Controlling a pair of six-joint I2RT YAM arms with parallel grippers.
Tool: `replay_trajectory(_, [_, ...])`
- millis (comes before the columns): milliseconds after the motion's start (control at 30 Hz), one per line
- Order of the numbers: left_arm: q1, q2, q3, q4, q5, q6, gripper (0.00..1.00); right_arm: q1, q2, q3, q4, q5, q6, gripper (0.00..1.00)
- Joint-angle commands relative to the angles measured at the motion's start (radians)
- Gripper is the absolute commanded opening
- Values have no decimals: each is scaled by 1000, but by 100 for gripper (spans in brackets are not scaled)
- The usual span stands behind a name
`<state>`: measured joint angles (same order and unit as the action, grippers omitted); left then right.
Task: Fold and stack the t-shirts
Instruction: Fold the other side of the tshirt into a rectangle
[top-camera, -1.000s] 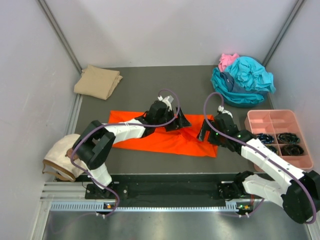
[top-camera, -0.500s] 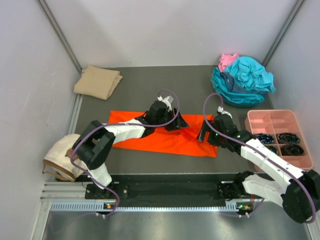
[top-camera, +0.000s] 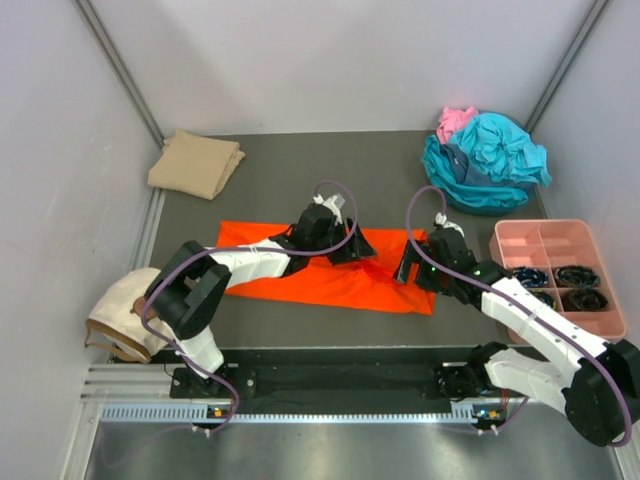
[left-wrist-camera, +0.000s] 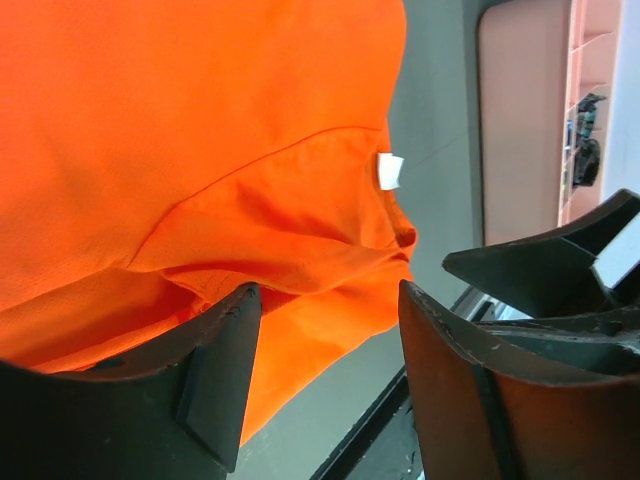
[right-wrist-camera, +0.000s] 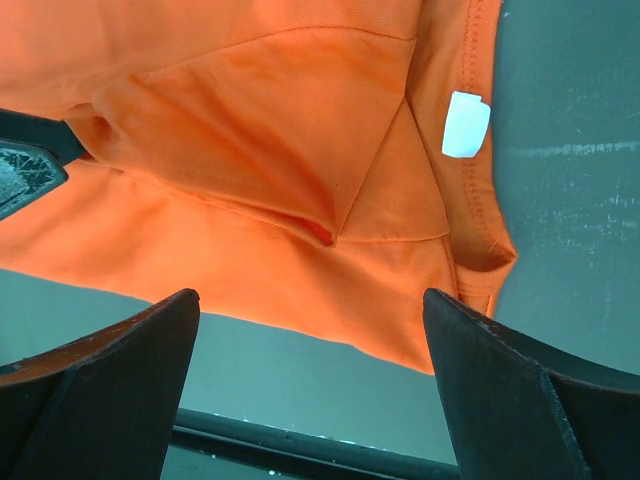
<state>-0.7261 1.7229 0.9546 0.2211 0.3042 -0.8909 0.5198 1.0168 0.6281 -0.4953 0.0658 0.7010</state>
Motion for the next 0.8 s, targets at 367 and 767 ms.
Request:
replay_trajectory(367, [22,-68,-51,-51,-51,23,63,3,-9,-7,38,-4,9,93])
replay_trajectory(767, [68,-212,-74,-216,-172,106,64,3,26,-5,76,-23,5,93])
